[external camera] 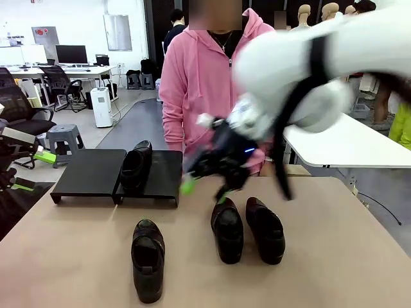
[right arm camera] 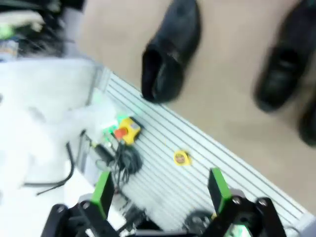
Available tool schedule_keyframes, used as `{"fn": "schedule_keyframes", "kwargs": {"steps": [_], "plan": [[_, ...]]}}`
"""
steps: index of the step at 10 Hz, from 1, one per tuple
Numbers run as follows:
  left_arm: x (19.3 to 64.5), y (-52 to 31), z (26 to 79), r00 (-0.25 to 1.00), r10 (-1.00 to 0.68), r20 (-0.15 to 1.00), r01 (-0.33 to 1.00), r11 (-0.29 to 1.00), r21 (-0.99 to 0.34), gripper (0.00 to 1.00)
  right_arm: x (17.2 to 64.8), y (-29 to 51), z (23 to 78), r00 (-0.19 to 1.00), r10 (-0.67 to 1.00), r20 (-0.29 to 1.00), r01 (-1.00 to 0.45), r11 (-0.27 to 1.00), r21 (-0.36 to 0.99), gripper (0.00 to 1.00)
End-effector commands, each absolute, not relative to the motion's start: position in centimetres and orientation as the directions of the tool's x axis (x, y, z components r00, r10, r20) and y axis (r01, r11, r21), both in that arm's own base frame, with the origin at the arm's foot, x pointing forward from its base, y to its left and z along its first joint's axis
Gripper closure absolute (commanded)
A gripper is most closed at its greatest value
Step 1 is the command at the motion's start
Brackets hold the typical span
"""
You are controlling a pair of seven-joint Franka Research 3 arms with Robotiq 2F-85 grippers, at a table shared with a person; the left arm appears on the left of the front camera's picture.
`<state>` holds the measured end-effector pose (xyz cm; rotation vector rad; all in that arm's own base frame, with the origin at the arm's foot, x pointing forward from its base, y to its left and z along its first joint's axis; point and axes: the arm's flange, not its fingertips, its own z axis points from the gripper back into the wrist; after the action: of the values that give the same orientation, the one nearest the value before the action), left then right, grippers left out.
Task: Organize the shoes by placing them on the stand.
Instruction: Pick up one Shoe and place it in the middle of the table.
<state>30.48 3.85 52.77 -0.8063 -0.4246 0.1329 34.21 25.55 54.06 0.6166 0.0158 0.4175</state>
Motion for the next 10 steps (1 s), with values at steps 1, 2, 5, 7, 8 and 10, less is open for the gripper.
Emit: {"fn": "schedule_keyframes", "kwargs": {"steps": [1,2,5,7,8,10], "plan": [[30.3,4.0,52.8,0.909,0.267,0.319,0.049,0.693,-0.719,0.0,31.1,13.8,55.3,0.897,0.398,0.192,-0.439,0.756,0.484,0.0],[30.3,4.0,52.8,0.909,0.267,0.319,0.049,0.693,-0.719,0.0,30.4,8.3,55.8,0.898,0.381,0.221,-0.44,0.757,0.484,0.0],[30.3,4.0,52.8,0.909,0.267,0.319,0.049,0.693,-0.719,0.0,30.9,-6.6,53.2,0.973,0.065,0.223,-0.204,0.697,0.687,0.0],[30.3,4.0,52.8,0.909,0.267,0.319,0.049,0.693,-0.719,0.0,30.3,-10.3,49.6,0.969,-0.104,0.223,-0.1,0.662,0.743,0.0],[30.3,4.0,52.8,0.909,0.267,0.319,0.049,0.693,-0.719,0.0,29.0,-8.8,53.0,0.978,0.041,0.205,-0.17,0.728,0.664,0.0],[30.3,4.0,52.8,0.909,0.267,0.319,0.049,0.693,-0.719,0.0,29.0,-8.8,53.0,0.978,0.041,0.205,-0.17,0.728,0.664,0.0]]}}
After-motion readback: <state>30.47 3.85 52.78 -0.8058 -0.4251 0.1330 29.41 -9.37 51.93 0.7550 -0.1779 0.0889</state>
